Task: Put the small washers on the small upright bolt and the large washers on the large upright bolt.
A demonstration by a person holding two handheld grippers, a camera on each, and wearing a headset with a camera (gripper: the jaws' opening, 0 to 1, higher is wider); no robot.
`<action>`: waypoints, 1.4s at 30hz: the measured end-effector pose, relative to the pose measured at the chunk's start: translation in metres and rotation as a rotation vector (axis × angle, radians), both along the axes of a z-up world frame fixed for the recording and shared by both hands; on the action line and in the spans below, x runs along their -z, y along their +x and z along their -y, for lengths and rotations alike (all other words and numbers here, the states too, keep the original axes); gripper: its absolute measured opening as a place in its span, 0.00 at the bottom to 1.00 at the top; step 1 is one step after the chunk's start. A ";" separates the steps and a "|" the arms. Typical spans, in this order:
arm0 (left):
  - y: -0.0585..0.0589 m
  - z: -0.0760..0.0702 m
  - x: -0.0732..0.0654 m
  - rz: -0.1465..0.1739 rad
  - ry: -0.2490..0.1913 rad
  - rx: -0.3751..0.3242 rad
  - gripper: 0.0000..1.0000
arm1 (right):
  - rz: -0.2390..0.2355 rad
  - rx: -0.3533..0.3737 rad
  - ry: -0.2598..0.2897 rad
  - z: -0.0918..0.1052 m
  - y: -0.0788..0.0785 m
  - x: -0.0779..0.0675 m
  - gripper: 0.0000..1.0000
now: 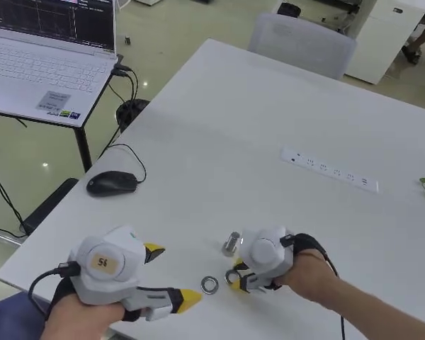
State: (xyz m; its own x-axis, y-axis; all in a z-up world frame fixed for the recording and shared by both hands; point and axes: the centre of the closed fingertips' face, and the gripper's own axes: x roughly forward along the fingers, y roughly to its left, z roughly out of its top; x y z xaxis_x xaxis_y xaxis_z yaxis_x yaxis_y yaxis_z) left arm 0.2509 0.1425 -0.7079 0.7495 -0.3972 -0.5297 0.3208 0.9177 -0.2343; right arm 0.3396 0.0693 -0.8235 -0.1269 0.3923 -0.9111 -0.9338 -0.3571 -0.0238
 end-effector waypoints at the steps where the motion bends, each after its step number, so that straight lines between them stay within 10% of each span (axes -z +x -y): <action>1: 0.000 0.000 0.000 0.000 -0.001 -0.002 0.66 | -0.005 0.010 0.002 0.002 0.000 0.000 0.23; 27: 0.000 -0.004 -0.001 0.006 -0.002 -0.009 0.66 | 0.010 0.133 0.110 0.000 0.006 -0.044 0.23; 42: 0.001 -0.004 -0.003 0.011 -0.005 -0.008 0.66 | 0.071 0.183 0.178 -0.031 0.041 -0.084 0.23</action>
